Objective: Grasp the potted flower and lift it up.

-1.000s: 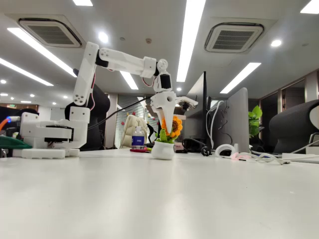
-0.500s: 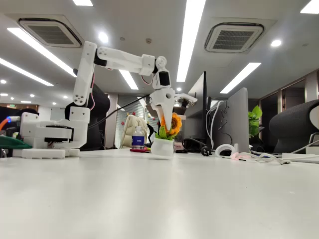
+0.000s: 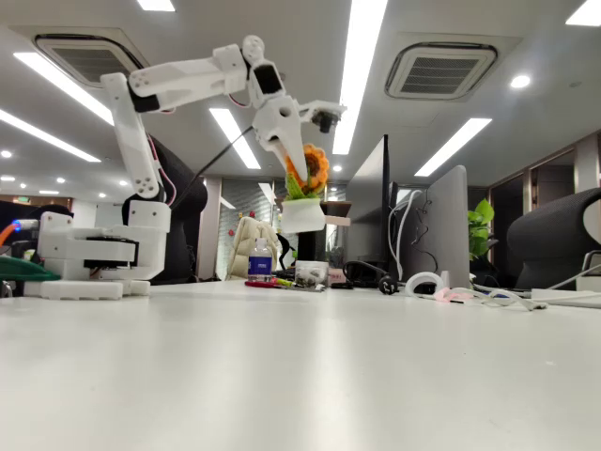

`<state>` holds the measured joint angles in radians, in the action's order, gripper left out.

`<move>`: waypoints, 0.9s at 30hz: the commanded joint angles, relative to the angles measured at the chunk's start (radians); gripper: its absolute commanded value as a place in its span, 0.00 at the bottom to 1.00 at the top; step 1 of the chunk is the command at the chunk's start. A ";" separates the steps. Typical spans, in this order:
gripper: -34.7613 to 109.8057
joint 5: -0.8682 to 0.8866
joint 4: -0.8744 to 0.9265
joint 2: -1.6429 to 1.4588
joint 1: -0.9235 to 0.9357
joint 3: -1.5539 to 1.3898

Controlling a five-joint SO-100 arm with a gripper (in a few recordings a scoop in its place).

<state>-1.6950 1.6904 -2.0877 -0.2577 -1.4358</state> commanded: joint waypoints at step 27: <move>0.24 -0.077 0.100 -0.793 0.275 -0.018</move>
<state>-1.7687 1.7871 -2.8348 0.0399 -1.4481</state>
